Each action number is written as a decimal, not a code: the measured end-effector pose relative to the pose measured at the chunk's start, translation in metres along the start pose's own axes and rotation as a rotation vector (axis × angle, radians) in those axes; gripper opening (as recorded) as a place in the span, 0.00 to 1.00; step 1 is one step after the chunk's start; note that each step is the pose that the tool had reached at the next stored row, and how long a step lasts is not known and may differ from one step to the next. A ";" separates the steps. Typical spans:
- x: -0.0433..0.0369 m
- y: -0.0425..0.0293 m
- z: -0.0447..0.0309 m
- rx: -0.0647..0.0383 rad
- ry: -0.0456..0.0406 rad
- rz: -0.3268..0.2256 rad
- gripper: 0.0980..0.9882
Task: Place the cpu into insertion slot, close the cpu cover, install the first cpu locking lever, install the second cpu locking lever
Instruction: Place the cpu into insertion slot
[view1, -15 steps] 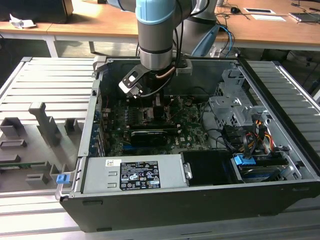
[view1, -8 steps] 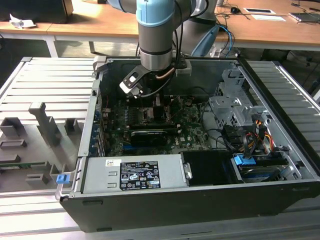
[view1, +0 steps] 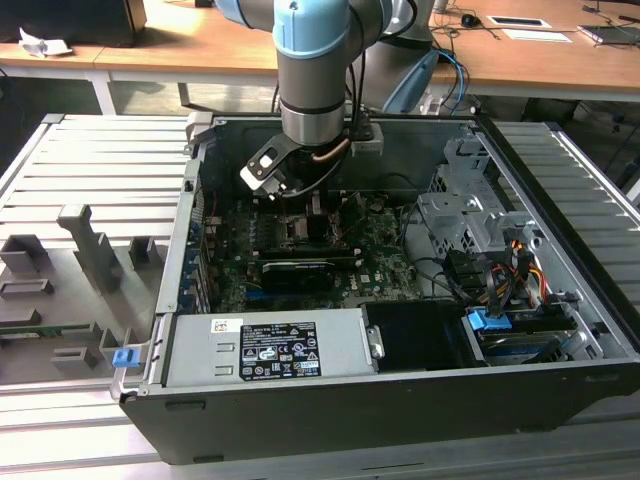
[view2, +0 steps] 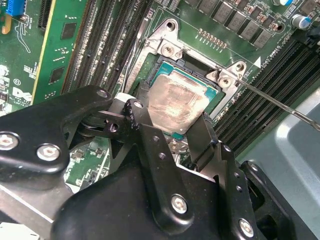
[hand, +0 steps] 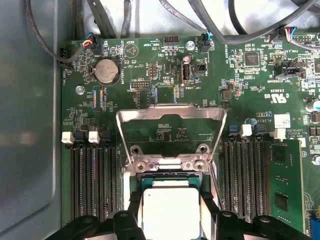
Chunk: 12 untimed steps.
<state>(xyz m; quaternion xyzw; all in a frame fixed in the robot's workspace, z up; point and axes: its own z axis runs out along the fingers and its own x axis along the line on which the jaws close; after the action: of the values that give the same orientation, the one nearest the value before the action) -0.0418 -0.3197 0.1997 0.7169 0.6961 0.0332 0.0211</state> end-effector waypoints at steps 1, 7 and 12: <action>0.0000 0.0001 0.0002 0.000 -0.0001 0.000 0.50; 0.0000 0.0005 0.0004 0.000 -0.0002 -0.003 0.50; 0.0000 0.0005 0.0011 0.000 -0.0003 -0.003 0.58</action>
<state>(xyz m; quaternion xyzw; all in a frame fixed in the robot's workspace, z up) -0.0413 -0.3197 0.1986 0.7159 0.6971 0.0331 0.0213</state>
